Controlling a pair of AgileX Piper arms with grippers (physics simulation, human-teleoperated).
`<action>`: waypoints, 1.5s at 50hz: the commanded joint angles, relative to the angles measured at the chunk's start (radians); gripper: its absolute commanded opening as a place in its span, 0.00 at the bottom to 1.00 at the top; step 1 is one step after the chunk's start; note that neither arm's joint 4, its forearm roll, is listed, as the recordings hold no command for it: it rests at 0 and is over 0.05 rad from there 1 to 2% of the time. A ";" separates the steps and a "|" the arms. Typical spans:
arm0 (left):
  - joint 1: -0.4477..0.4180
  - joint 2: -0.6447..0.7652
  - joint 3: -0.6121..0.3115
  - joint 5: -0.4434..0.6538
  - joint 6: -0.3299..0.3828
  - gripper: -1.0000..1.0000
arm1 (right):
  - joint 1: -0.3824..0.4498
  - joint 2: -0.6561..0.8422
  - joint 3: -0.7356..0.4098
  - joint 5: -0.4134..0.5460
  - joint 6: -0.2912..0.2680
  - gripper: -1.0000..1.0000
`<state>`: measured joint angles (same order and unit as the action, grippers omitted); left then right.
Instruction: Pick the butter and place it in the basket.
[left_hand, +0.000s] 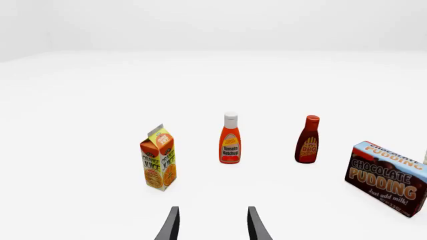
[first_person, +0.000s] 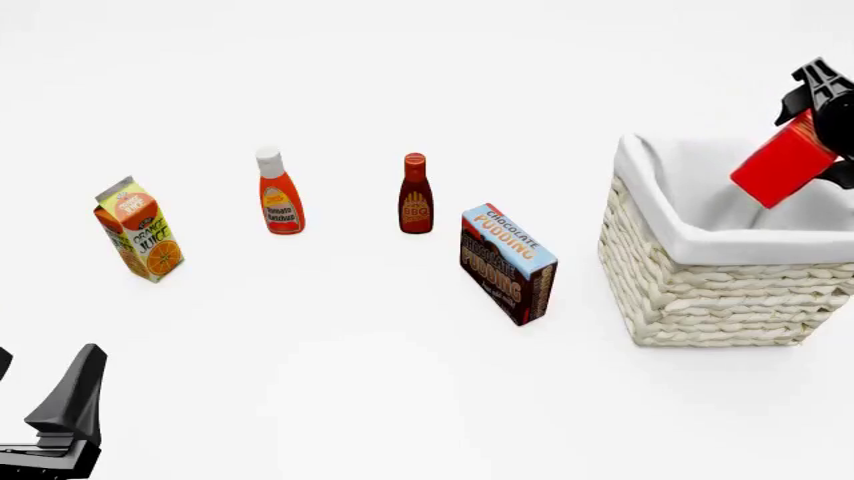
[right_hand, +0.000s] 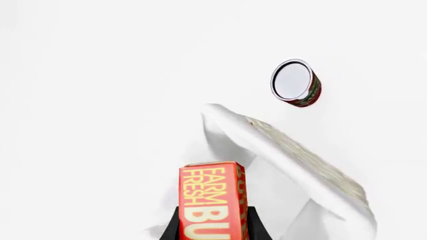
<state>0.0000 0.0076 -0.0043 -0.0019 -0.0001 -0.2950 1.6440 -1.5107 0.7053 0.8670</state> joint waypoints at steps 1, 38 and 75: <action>0.000 0.000 0.000 0.000 0.000 1.00 | -0.005 -0.013 -0.008 -0.005 0.009 0.00; 0.000 0.000 0.000 0.000 0.000 1.00 | 0.001 -0.006 -0.008 -0.002 0.001 0.00; 0.000 0.000 0.000 0.000 0.000 1.00 | -0.028 -0.029 0.023 0.001 -0.019 0.00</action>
<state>0.0000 0.0076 -0.0043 -0.0019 -0.0001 -0.3146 1.6322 -1.4850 0.7115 0.8389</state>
